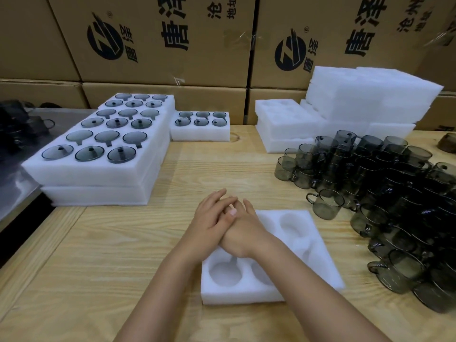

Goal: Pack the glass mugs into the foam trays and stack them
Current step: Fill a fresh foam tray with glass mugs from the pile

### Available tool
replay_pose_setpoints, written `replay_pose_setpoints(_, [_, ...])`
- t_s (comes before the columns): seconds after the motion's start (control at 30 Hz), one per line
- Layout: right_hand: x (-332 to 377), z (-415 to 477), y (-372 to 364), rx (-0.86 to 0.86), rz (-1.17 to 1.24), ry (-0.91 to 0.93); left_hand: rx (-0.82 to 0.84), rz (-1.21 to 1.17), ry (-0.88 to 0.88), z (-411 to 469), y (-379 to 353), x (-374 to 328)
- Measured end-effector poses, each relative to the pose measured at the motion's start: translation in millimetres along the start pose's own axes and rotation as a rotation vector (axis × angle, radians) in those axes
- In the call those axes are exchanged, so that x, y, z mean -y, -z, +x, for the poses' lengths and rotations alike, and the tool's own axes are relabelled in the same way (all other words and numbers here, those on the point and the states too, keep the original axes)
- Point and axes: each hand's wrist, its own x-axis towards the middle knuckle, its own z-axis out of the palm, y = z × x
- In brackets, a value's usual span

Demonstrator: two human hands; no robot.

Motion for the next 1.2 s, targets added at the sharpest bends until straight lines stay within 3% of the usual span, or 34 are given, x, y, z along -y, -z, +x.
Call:
replay_pose_setpoints(0.13, [-2,0,-1,-0.085,0.26,-0.014,-0.125,-0.655,0.124,-9,-8,4])
replay_pose_setpoints(0.23, [-13,-2,2,-0.32,0.463,-0.032,-0.2,-0.808,0.193,-10,-8,13])
replay_pose_setpoints(0.3, [-38,-8,8,-0.559,0.468,-0.238,-0.225,-0.799,0.213,-8,-8,17])
replay_pose_setpoints(0.4, [-97,-30,16,-0.849,0.163,-0.62,-0.231,-0.871,0.248,-7,-8,20])
replay_pose_setpoints(0.5, [-142,-52,9,-0.672,-0.03,-0.853,-0.236,-0.868,0.252,-6,-8,20])
replay_pose_setpoints(0.6, [-157,-61,-6,-0.45,-0.108,-0.936,-0.227,-0.878,0.26,-5,-7,19])
replay_pose_setpoints(0.73, [-156,-60,-9,-0.447,0.055,-0.871,-0.281,-0.958,0.328,-2,1,16])
replay_pose_setpoints(0.8, [-152,-61,-2,-0.523,0.214,-0.815,-0.33,-0.879,0.342,2,7,14])
replay_pose_setpoints(0.9, [-132,-65,19,-0.646,0.279,-0.623,-0.35,-0.67,0.225,9,17,3])
replay_pose_setpoints(0.97, [-112,-67,33,-0.698,0.265,-0.424,-0.278,-0.591,0.113,15,22,-10])
replay_pose_setpoints(1.07, [-82,-71,44,-0.625,0.285,-0.174,-0.057,-0.471,0.015,25,24,-31])
replay_pose_setpoints(1.2, [-66,-73,43,-0.507,0.385,-0.052,0.175,-0.401,-0.008,31,15,-49])
